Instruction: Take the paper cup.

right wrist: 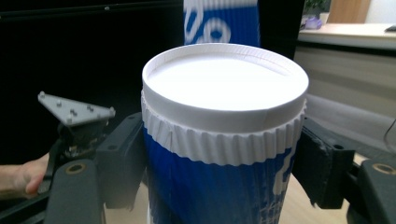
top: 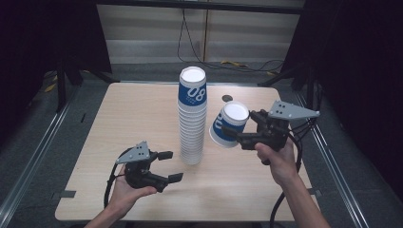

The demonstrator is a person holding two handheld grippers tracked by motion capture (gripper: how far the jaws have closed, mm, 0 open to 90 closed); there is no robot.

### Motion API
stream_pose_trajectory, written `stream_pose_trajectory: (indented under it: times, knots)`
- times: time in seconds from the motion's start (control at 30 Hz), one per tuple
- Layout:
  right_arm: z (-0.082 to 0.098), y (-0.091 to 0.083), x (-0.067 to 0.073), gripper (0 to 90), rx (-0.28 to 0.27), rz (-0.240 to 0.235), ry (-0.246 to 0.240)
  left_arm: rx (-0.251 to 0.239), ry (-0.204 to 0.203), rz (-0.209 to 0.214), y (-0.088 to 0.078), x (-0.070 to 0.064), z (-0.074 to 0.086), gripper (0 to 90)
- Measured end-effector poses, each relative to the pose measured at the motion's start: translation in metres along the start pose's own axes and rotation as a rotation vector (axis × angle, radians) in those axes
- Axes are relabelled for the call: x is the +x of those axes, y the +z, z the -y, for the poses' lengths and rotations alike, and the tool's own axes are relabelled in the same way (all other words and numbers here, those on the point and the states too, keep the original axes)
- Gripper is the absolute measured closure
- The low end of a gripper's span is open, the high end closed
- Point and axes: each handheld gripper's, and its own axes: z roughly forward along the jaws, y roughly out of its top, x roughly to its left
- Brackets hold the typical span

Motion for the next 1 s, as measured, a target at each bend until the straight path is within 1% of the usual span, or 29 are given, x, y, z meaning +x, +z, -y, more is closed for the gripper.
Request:
stream_pose_trajectory:
  times: [0.03, 0.07, 0.1, 0.13, 0.2, 0.27, 0.3, 0.37, 0.43, 0.5, 0.53, 0.57, 0.6, 0.63, 0.67, 0.7, 0.77, 0.87, 0.93, 1.0]
  knots:
    - [0.0, 0.0, 0.0, 26.5, 0.0, 0.0, 0.0, 0.0, 0.0, 0.0, 0.0, 0.0, 0.0, 15.9]
    - [0.014, 0.006, 0.0, 26.6, 0.011, -0.024, 0.018, -0.006, 0.001, 0.009, 0.005, -0.002, -0.003, 15.8]
    - [0.018, 0.007, 0.0, 26.6, 0.012, -0.031, 0.02, -0.003, 0.001, 0.014, 0.007, -0.002, -0.004, 15.8]
    - [0.024, 0.009, 0.0, 26.6, 0.017, -0.045, 0.025, 0.005, 0.012, 0.017, 0.009, -0.002, -0.006, 15.8]
    - [0.034, 0.013, 0.0, 26.6, 0.043, -0.041, 0.029, 0.019, 0.033, 0.02, 0.014, -0.004, -0.01, 15.8]
    - [0.036, 0.014, -0.001, 26.6, 0.044, -0.048, 0.03, 0.019, 0.04, 0.022, 0.015, -0.004, -0.013, 15.8]
    - [0.043, 0.016, -0.001, 26.6, 0.045, -0.055, 0.045, 0.019, 0.042, 0.027, 0.017, -0.005, -0.016, 15.7]
    - [0.047, 0.017, 0.0, 26.6, 0.038, -0.068, 0.053, -0.005, 0.038, 0.039, 0.019, -0.005, -0.018, 15.7]
    - [0.053, 0.018, 0.001, 26.6, 0.049, -0.083, 0.051, -0.004, 0.038, 0.043, 0.022, -0.006, -0.015, 15.7]
    - [0.06, 0.021, 0.002, 26.6, 0.051, -0.106, 0.052, 0.023, 0.037, 0.059, 0.025, -0.006, -0.01, 15.6]
    - [0.063, 0.023, 0.003, 26.5, 0.061, -0.119, 0.05, 0.033, 0.038, 0.056, 0.026, -0.006, -0.007, 15.6]
    - [0.063, 0.023, 0.003, 26.5, 0.061, -0.119, 0.05, 0.033, 0.038, 0.056, 0.026, -0.006, -0.007, 15.6]
    - [0.067, 0.026, 0.004, 26.5, 0.059, -0.132, 0.052, 0.042, 0.035, 0.058, 0.026, -0.005, -0.004, 15.6]
    - [0.077, 0.032, 0.007, 26.5, 0.07, -0.164, 0.056, 0.051, 0.032, 0.054, 0.026, -0.004, -0.002, 15.6]
    - [0.081, 0.034, 0.009, 26.4, 0.072, -0.171, 0.054, 0.048, 0.026, 0.05, 0.026, -0.004, 0.0, 15.6]
    - [0.085, 0.036, 0.01, 26.4, 0.065, -0.184, 0.056, 0.047, 0.021, 0.055, 0.026, -0.003, 0.001, 15.5]
    - [0.092, 0.04, 0.01, 26.4, 0.045, -0.217, 0.084, 0.053, 0.02, 0.063, 0.026, -0.003, 0.003, 15.5]
    - [0.097, 0.044, 0.01, 26.5, 0.054, -0.235, 0.072, 0.052, 0.015, 0.072, 0.026, -0.005, 0.005, 15.5]
    - [0.099, 0.044, 0.009, 26.5, 0.043, -0.252, 0.089, 0.054, 0.022, 0.071, 0.026, -0.005, 0.006, 15.5]
    - [0.101, 0.044, 0.009, 26.6, 0.035, -0.26, 0.098, 0.051, 0.02, 0.082, 0.028, -0.006, 0.007, 15.5]
